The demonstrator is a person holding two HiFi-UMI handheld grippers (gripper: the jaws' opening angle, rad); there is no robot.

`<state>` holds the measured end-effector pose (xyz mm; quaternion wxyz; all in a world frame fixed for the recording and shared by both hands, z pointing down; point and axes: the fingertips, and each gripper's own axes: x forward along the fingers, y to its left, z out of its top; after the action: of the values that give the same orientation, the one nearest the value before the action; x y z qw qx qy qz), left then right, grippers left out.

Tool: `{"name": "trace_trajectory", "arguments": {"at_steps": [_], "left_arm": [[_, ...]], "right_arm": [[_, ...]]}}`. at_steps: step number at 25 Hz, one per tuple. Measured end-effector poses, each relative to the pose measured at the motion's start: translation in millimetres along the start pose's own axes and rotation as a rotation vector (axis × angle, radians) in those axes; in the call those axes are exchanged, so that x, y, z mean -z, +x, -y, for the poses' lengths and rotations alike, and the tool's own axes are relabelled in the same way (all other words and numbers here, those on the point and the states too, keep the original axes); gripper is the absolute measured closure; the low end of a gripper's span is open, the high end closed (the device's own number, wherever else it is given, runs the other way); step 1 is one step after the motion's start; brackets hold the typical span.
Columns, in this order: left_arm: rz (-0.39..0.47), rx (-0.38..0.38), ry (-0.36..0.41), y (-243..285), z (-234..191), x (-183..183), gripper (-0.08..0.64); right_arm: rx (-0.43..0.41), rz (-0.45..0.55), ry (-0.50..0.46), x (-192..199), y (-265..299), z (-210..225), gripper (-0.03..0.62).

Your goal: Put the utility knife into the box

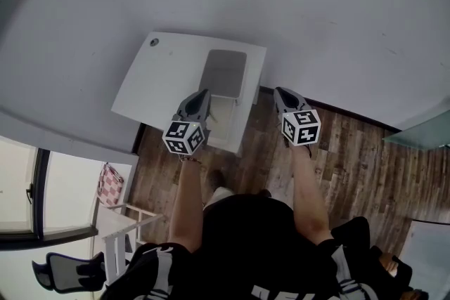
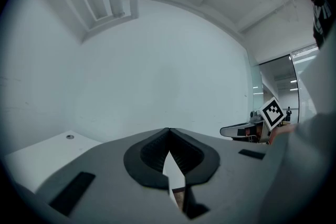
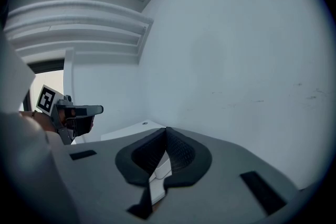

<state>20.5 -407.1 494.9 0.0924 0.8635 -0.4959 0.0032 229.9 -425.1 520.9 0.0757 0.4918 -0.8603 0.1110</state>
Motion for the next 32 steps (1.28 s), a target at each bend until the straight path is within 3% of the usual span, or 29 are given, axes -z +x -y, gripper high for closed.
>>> {"name": "trace_trajectory", "arguments": {"at_steps": [7, 32], "left_arm": [[0.013, -0.031, -0.024, -3, 13, -1, 0.537], [0.004, -0.033, 0.023, -8, 17, -8, 0.537]], "right_arm": [[0.022, 0.026, 0.023, -5, -20, 11, 0.577], [0.013, 0.030, 0.031, -3, -25, 8, 0.578]]}}
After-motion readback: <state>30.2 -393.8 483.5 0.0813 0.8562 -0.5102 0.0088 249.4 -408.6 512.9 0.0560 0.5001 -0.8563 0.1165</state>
